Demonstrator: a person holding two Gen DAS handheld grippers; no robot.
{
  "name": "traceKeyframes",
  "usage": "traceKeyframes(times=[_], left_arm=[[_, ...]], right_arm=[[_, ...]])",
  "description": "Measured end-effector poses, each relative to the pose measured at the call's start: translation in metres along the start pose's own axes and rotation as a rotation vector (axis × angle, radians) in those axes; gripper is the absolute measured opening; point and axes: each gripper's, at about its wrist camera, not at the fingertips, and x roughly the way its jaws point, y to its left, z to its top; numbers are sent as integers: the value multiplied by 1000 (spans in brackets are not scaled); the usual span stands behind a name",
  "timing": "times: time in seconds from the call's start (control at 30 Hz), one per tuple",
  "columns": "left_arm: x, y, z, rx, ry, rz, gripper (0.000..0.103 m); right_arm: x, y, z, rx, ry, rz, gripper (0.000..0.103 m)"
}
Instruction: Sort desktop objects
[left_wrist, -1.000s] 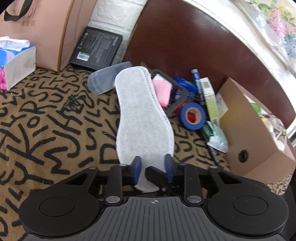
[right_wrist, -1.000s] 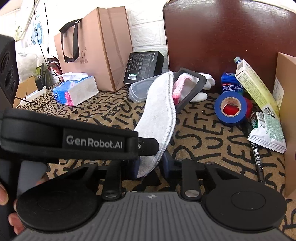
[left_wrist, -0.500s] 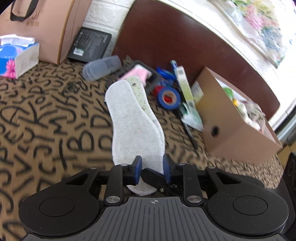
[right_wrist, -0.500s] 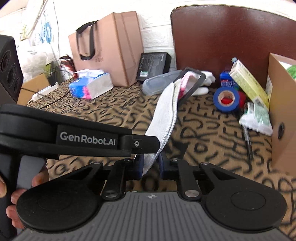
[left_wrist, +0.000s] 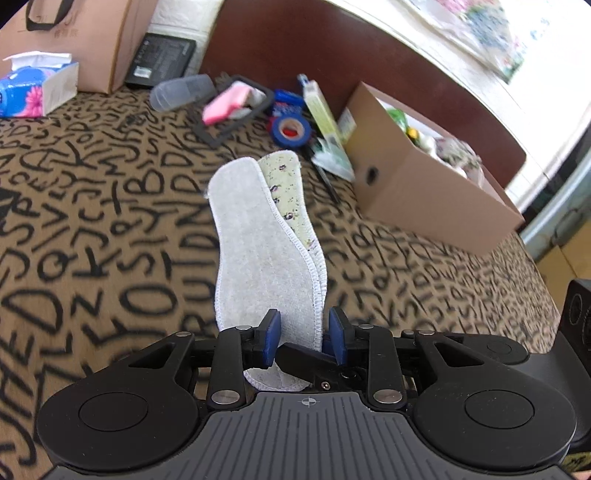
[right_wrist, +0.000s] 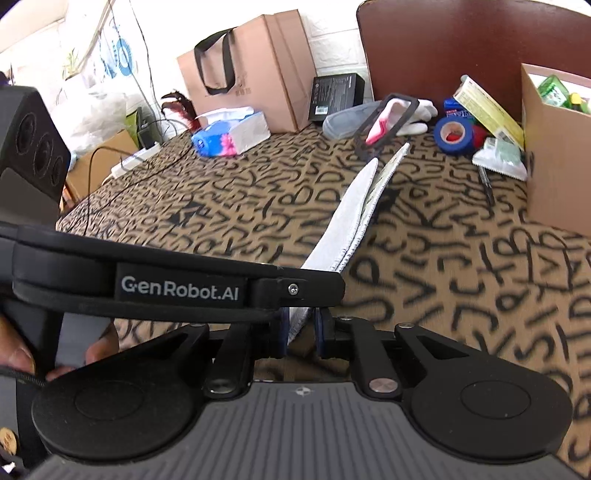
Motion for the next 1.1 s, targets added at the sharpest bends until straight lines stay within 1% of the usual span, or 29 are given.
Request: traceKeyframes(times=[0.07,0.13,0.17,0.2,0.23,0.27,0.3,0.33,0.37,0.4,0.43,0.5,0.7,0.8,0.9,1.0,1.1], left_arm=[[2,-3,-6,2,22,-5,43],[6,-4,-10,4,40,-3,47],[8,-4,-10,0,45,0,48],[8,-3,-10,-10,45,-7,51],[8,-3,-9,-17,45,-13,57],[6,-4,-7,-20,40,-15,62],[5,-4,-6,-20,27,-8,70],[3,-4,-5,-20,8,6,76],[2,-4,-2,-18,-11,20,78],[1,-4,0,-17,-25,33,81],[1,-3,4,-16,-33,42,82],[4,0,13,-17,-39,48,83],[25,8,39,30,5,62,84],[37,12,51,48,38,51,84],[48,14,62,50,59,44,84],[59,15,69,71,95,31,84],[67,15,73,83,121,34,83]], right_arm=[[-7,-1,-8,16,9,-2,21],[-11,-4,-15,34,16,-21,26],[-12,-6,-17,42,16,-35,33],[-12,-8,-19,49,19,-48,41],[-12,-9,-20,53,15,-61,45],[-13,-10,-20,56,8,-69,56],[-15,-10,-22,58,-4,-78,69],[-16,-10,-21,54,-16,-91,74],[-17,-9,-20,47,-27,-106,79],[-17,-10,-18,41,-34,-117,80],[-16,-10,-17,36,-39,-122,82],[-13,-10,-16,30,-42,-137,91],[3,-7,-8,-8,-31,-195,98],[14,-7,-3,-15,-31,-225,98],[24,-7,2,-18,-36,-230,98],[33,-8,5,-25,-37,-259,97],[38,-11,7,-28,-29,-261,97]])
